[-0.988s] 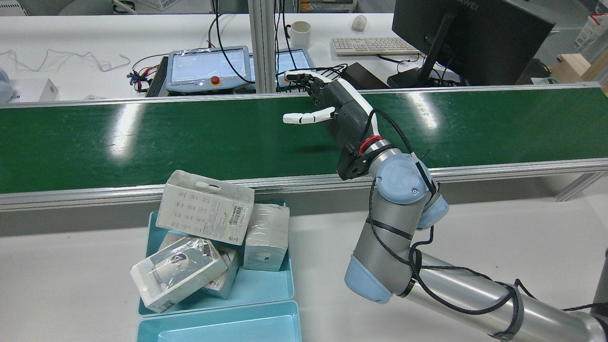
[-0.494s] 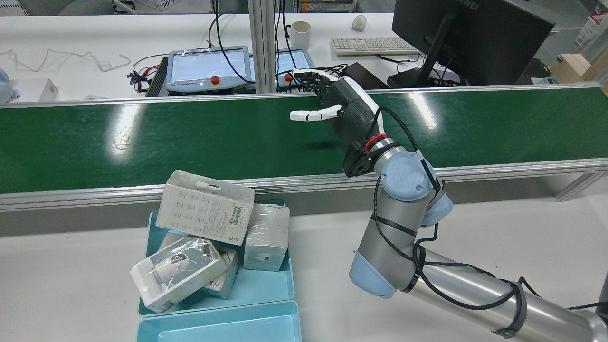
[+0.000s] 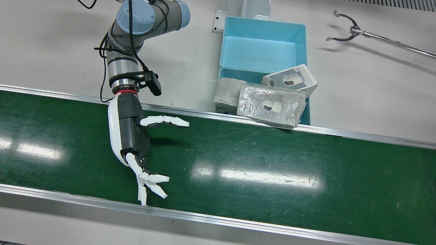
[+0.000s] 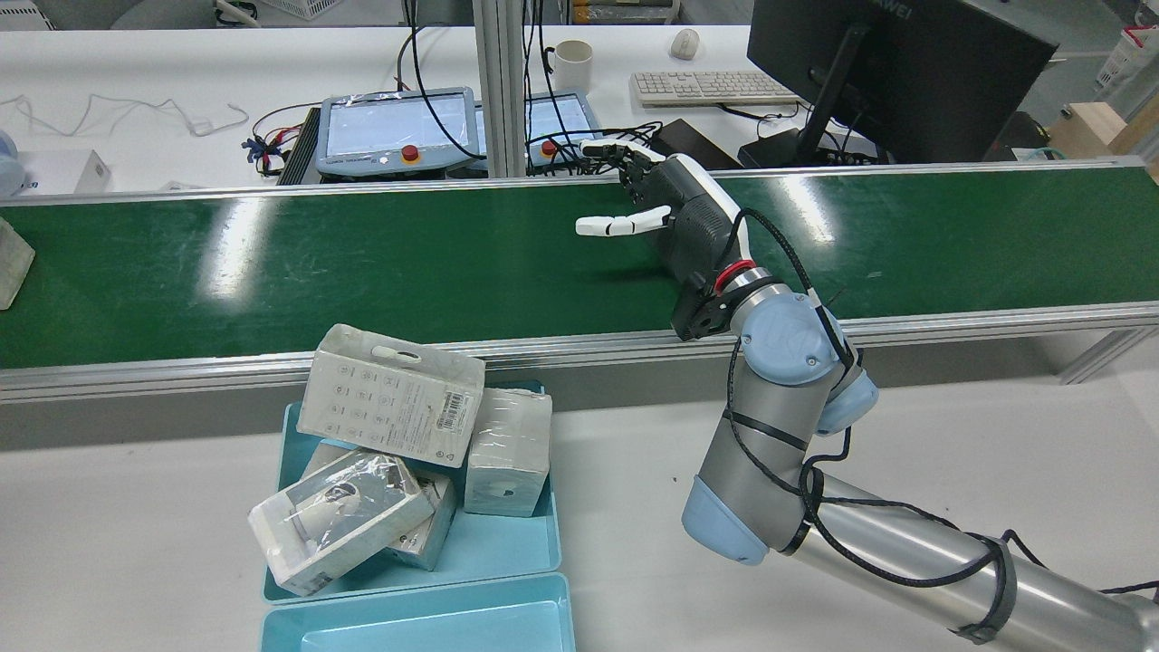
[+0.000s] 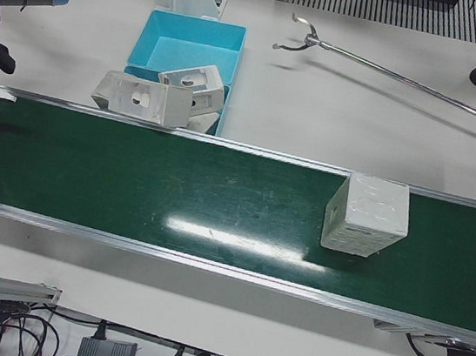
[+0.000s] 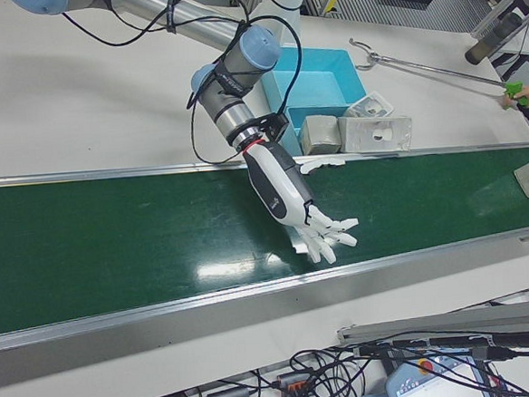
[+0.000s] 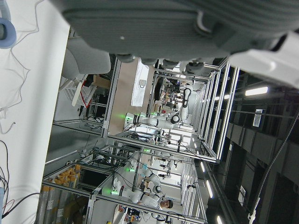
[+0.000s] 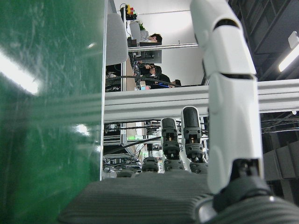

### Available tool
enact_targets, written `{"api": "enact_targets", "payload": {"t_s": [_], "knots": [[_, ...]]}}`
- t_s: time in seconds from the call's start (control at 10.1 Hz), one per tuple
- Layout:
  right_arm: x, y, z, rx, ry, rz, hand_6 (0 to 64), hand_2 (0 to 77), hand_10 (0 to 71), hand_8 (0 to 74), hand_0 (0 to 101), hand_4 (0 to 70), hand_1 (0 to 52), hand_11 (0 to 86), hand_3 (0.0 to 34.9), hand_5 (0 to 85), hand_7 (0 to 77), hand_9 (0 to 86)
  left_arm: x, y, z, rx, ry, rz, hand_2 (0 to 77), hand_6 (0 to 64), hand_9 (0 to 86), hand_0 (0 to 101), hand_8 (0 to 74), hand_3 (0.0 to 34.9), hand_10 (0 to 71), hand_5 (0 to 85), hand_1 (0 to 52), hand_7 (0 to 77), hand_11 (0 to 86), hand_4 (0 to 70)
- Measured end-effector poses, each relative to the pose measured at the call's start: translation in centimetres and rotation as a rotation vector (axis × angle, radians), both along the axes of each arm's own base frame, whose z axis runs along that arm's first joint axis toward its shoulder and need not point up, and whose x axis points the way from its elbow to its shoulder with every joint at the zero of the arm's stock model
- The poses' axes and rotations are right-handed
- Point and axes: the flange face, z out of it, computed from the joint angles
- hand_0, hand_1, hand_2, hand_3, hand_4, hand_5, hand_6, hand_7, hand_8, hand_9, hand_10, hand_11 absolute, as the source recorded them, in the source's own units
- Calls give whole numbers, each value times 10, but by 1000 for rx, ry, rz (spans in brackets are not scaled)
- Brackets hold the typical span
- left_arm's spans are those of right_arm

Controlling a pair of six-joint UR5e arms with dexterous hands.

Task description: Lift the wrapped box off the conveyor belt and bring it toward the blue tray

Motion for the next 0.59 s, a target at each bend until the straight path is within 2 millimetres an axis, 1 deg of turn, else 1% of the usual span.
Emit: {"api": "enact_targets", "payload": {"t_s": [0.59], "knots": [[8, -7, 5, -7, -2, 18, 93, 169, 0, 27, 498, 169, 175, 11, 0, 284, 109, 49, 0, 0, 0, 0, 0, 0, 5, 5, 0, 0, 5, 0, 5, 11, 0, 5, 5, 0]]}}
